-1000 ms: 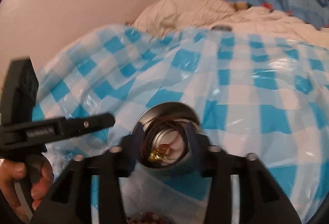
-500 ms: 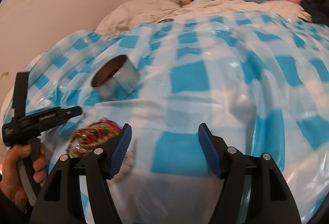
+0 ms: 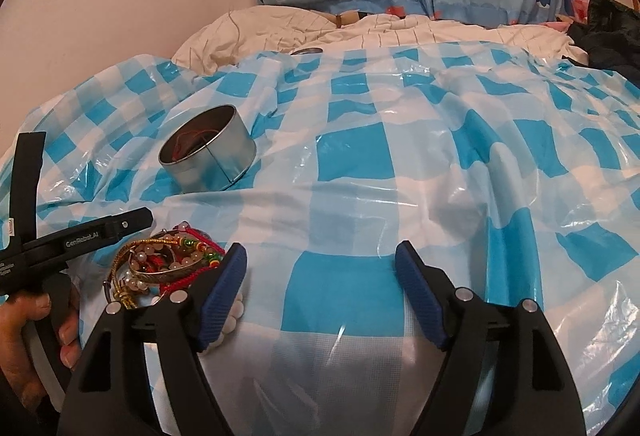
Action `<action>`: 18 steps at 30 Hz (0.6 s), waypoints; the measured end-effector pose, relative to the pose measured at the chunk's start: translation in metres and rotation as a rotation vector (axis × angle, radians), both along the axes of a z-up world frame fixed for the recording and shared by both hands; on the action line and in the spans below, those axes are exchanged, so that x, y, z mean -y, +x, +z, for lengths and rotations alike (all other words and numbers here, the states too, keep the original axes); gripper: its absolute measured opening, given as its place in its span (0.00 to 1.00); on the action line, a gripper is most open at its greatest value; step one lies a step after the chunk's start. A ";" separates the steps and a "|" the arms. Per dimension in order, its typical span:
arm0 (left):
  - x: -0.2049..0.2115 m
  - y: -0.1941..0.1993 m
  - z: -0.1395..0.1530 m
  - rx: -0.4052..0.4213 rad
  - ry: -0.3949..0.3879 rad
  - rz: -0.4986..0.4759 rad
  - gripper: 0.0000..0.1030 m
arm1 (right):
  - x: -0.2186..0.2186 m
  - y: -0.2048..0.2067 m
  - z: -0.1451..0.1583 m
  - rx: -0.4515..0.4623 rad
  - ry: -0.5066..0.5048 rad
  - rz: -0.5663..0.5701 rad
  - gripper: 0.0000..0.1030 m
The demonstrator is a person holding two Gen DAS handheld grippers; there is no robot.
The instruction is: Organize jewelry
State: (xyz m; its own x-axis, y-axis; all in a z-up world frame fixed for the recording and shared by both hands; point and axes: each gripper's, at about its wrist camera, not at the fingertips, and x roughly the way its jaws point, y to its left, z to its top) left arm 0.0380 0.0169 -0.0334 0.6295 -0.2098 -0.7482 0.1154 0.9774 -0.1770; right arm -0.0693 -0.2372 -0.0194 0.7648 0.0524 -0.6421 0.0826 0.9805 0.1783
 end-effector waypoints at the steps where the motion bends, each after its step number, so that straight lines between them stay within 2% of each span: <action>1: 0.001 0.000 0.000 -0.001 0.001 -0.002 0.84 | -0.001 0.000 0.000 -0.003 -0.004 0.000 0.73; 18: 0.008 0.001 -0.002 -0.009 0.028 -0.019 0.89 | -0.003 0.000 -0.002 -0.010 -0.017 0.000 0.78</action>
